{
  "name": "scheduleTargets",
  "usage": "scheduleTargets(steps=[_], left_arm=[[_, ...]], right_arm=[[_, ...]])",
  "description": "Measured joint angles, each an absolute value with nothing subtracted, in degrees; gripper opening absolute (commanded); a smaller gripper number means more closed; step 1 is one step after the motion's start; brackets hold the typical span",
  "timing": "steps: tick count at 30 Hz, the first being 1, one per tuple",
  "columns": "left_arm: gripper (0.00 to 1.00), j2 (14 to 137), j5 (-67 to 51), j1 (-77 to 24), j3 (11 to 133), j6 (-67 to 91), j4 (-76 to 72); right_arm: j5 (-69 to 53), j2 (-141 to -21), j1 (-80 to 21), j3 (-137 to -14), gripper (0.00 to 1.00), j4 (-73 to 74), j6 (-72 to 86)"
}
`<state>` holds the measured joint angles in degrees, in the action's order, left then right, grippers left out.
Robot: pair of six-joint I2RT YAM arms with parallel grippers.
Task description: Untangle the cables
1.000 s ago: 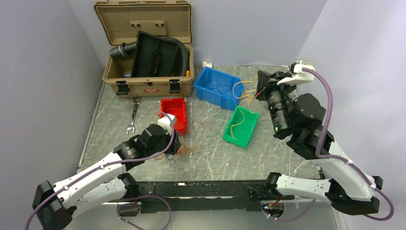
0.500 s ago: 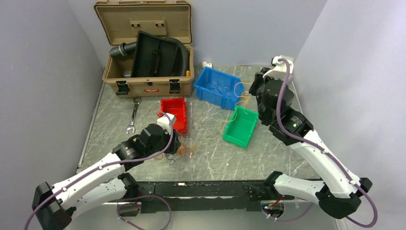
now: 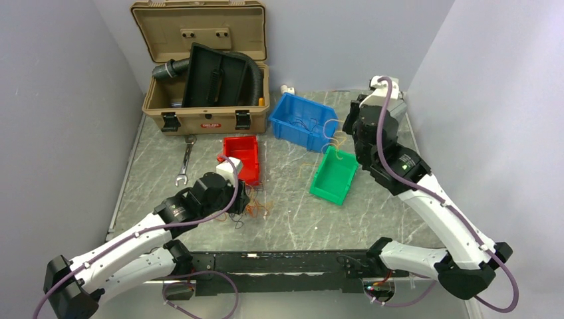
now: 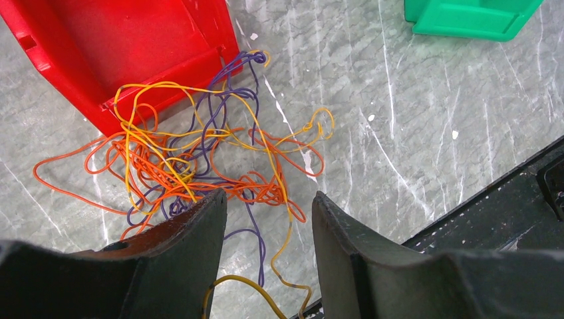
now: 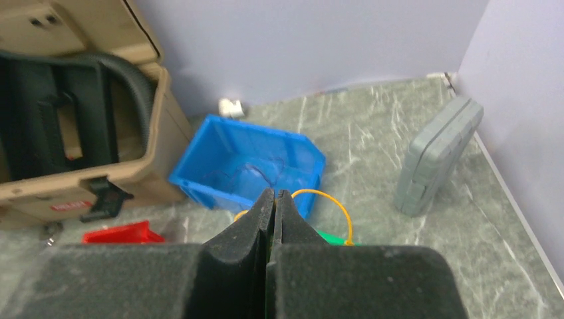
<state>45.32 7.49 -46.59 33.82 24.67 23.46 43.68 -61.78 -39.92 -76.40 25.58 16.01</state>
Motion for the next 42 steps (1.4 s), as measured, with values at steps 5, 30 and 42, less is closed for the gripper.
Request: scheduleTargets(steps=[5,30,42], left_arm=[[0.54,45.8,7.5,-46.6,33.8,24.7,23.5],[0.54,44.5,8.4,-46.6,33.8,24.6,24.8],[0.54,44.9,8.4,-46.6,33.8,24.6,24.8]], right_arm=[[42.9,-62.2,-39.9,-83.2,0.00,25.4,14.3],[46.2,-57.3,-39.1,-79.3,0.00,26.7,10.5],[41.8,-58.1,-38.9,-65.5,0.00,27.4,17.0]])
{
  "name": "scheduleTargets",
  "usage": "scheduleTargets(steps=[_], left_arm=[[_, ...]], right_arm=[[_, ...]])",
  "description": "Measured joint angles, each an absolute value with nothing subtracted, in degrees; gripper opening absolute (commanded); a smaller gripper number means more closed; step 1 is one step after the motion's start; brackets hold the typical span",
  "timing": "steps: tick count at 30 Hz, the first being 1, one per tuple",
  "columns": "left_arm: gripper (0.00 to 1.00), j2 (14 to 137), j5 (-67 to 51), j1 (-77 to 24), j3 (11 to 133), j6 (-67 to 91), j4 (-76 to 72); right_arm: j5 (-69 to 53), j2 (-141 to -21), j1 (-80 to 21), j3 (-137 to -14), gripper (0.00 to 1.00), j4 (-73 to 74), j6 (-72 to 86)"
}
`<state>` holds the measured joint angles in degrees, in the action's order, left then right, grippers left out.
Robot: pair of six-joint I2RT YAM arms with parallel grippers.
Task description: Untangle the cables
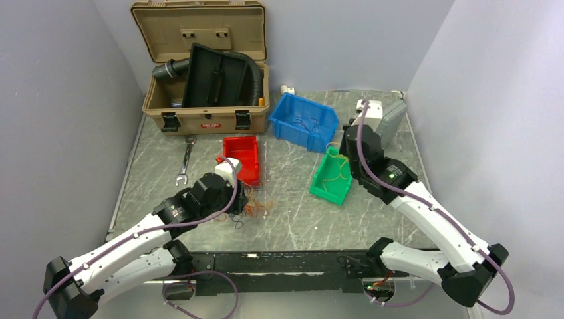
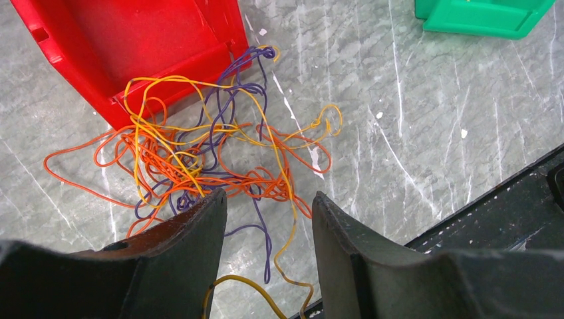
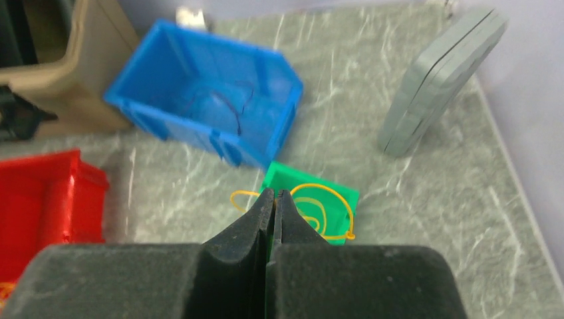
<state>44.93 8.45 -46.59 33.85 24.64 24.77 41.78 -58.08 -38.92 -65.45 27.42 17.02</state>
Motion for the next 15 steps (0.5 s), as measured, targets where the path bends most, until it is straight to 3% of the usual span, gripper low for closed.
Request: scheduleTargets(steps=[8,15], left_arm=[[0.55,45.3,8.4,-46.6,33.9,24.6,24.8],[0.55,45.2,8.4,-46.6,33.9,24.6,24.8]], right_arm=[[36.3,-63.5,-38.5,-56.7,0.00,27.5,24.1],[39.1,-68.5,-36.9,-54.8,0.00,32.6,34.1]])
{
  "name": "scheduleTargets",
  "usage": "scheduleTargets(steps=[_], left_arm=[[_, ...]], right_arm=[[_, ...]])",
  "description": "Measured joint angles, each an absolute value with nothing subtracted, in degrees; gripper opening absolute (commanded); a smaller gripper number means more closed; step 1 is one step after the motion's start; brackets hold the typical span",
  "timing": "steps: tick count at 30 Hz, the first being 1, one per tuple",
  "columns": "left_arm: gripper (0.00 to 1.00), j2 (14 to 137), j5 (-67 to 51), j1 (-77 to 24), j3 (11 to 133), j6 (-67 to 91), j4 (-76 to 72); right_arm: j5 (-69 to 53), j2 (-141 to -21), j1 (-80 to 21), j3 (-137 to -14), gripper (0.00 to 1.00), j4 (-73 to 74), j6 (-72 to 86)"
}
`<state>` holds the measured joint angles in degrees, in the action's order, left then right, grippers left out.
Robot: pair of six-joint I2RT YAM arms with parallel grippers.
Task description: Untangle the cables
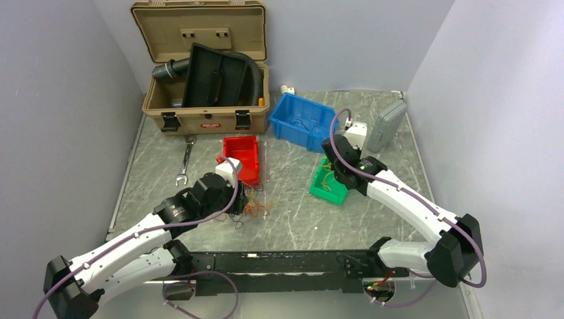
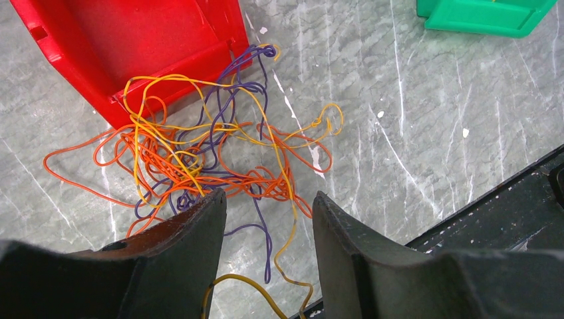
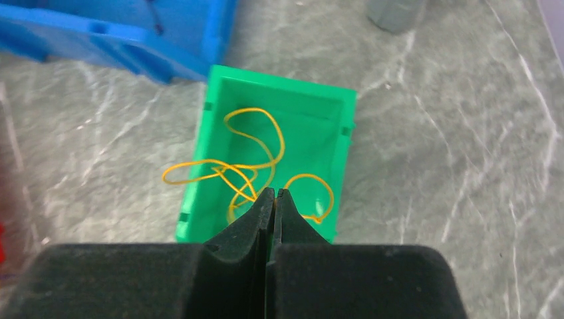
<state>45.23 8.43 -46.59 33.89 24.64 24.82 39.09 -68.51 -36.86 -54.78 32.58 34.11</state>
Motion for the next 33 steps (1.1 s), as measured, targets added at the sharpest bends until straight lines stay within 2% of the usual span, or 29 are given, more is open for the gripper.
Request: scheduleTargets(steps=[8,25,26,28,29,33], left_arm=[[0.55,45.2,8.4,-46.6,33.9,24.6,24.9],[0.58,44.7,8.5,-46.6,33.9,24.7,25.1],[0.60,44.6,8.5,-46.6,33.9,24.7,25.1],[0.63,44.4,8.6,-46.6,33.9,24.7,25.1],[0.65,44.4,8.7,-46.6,33.9,24.7,25.2],[0.81,44.5,9.5,-46.6,33.9,25.1,25.6]], right_arm=[[43.7,-69.5,-35.2,-54.4,0.00,38.6,42.3],[27.9,-77.9,-32.5,-49.7,0.00,24.5,37.6],[27.5,-78.0,-32.1,-48.9,0.07,23.7,37.8],[26.3,-78.0,-29.4,-47.5,0.50,22.7,38.3],[26.0,-78.0,-28.5,-47.1,0.62,22.6,38.6],[25.5,-77.5,-27.4,-47.7,0.66,23.2,38.1]])
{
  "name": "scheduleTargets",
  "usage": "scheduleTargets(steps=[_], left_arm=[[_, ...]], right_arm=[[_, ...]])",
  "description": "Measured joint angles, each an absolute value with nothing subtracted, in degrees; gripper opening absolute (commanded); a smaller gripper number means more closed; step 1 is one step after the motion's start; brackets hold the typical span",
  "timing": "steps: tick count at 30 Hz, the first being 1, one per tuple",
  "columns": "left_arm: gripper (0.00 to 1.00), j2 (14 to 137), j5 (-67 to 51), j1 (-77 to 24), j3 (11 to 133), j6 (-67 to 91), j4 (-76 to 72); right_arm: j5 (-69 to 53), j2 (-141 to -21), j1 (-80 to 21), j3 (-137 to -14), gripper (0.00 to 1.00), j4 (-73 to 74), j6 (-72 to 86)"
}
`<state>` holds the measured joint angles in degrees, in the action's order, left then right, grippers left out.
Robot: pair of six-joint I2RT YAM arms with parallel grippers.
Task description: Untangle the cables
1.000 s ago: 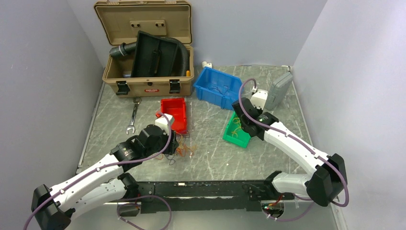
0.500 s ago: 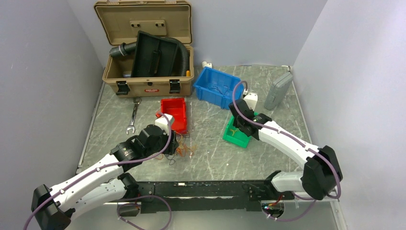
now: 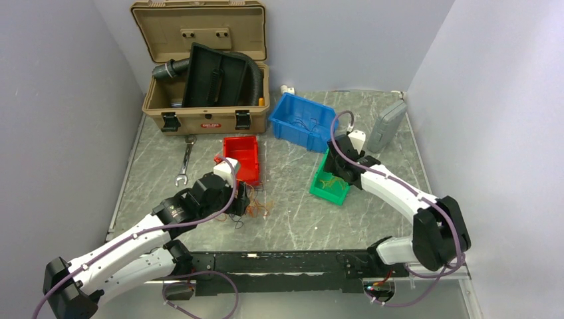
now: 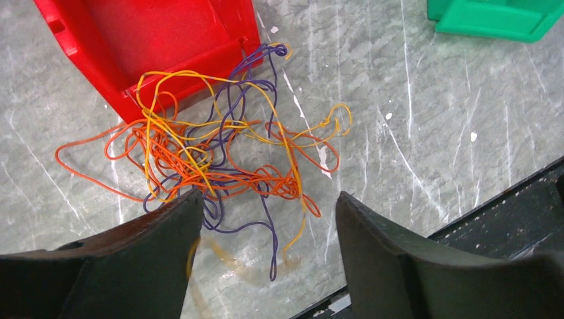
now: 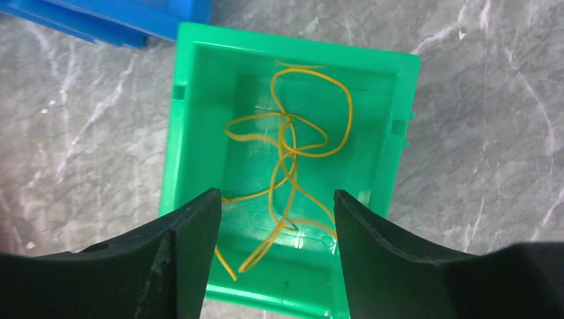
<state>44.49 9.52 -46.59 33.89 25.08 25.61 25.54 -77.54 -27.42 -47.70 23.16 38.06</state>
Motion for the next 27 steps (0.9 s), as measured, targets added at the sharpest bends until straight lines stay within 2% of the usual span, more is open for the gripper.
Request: scheduleTargets(steps=[4,9,16,23,27], left_arm=[[0.94,44.4,10.8,-46.6,33.9,25.8,26.5],[0.99,44.3,11.5,-46.3,33.9,26.7,27.4],[0.98,45.3,9.2,-41.8,33.1,27.7,27.2],[0.85,45.2,5.4,-34.0,29.5,29.5,27.0],[0.82,44.1,2.1,-30.1,26.2,30.8,24.8]], right_arm=[[25.5,-73.7,-27.9,-49.3,0.69,24.9,36.7],[24.0,-68.1,-32.5,-52.3,0.68,25.6,33.8],[11.3,-69.9,-43.7,-52.8,0.64,21.2,29.5],[2.7,-78.5,-50.0,-52.8,0.58,11.0,30.4],[0.5,-83.1,-51.2,-52.6,0.58,6.2,31.6]])
